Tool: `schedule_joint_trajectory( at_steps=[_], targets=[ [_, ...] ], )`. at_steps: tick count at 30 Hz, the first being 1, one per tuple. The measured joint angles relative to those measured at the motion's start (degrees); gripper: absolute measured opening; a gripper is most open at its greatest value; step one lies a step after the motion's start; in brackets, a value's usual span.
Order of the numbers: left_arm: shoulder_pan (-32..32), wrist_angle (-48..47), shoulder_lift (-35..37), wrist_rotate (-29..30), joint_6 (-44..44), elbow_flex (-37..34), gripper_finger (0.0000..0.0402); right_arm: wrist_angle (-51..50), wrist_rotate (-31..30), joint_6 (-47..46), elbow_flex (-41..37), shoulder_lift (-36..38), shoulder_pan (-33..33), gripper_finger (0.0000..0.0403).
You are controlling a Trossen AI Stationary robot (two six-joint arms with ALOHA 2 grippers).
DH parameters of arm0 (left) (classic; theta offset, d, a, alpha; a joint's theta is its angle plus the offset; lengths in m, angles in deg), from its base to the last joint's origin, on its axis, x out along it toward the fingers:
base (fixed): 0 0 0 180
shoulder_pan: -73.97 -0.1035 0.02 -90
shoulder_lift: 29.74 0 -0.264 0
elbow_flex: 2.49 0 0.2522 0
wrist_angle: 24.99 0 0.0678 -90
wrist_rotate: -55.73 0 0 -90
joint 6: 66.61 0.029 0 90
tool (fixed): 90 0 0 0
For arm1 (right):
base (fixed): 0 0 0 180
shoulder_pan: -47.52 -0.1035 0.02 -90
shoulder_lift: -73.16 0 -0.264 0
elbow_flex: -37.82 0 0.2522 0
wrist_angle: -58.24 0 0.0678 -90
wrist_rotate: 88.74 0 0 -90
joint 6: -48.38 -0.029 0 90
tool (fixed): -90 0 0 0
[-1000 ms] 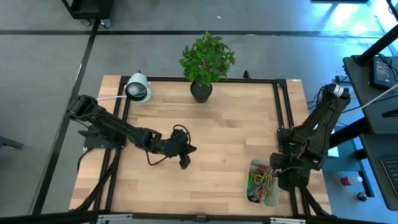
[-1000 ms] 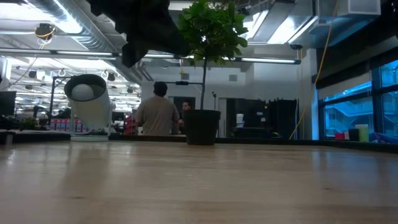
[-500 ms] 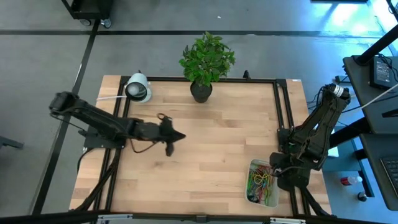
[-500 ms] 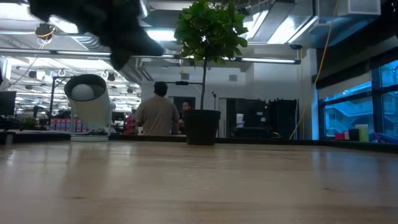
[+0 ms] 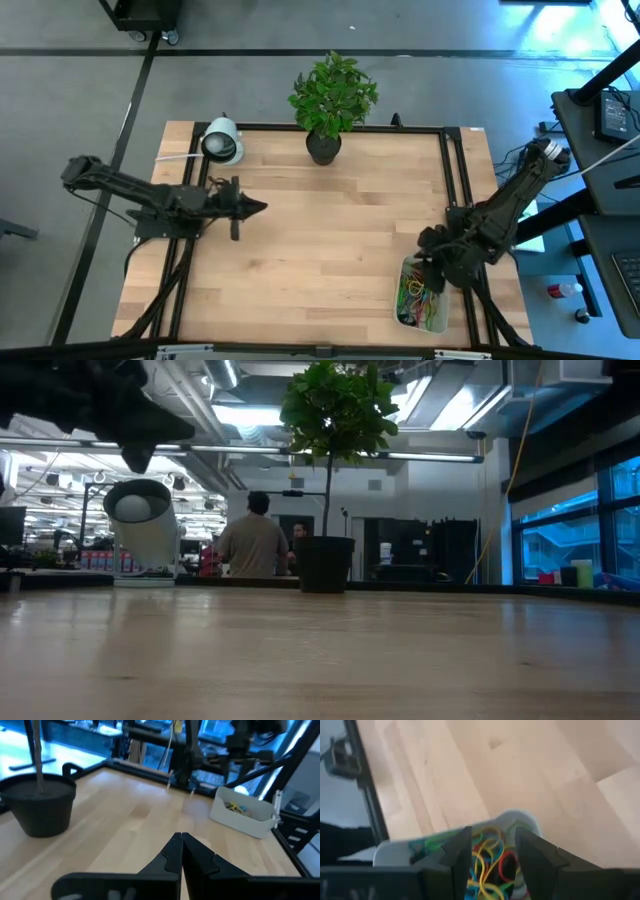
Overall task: Pick and place rubber bands into bin
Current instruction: Return to Home Position
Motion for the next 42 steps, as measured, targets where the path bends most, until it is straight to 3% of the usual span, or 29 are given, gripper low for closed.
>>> schedule_joint_trajectory(
  at_steps=[6, 11, 23, 31, 42],
  targets=[
    [-0.71, 0.08, 9.97, -1.14, 4.28, -4.81, 0.0001, 1.15, 0.04, 0.46, 0.00, 0.00, 4.88, 0.0153],
    [-4.18, 0.11, 16.54, -6.60, 5.79, -7.81, 0.0001, 2.44, 0.11, 1.69, 0.00, 0.00, 7.22, 0.0153],
    [-12.62, -3.03, 29.04, -15.25, 8.06, -12.04, 0.0001, 2.50, 0.20, 1.38, 0.00, 0.00, 8.16, 0.0153],
    [-14.43, -8.26, 33.38, -16.68, 9.75, -12.04, 0.0001, 2.50, 0.20, 1.40, 0.00, 0.00, 8.16, 0.0153],
    [-14.40, -11.21, 32.79, -19.44, 10.40, -12.04, 0.0001, 2.31, 0.19, 3.60, 0.00, -0.04, 8.16, 0.0153]
  ],
)
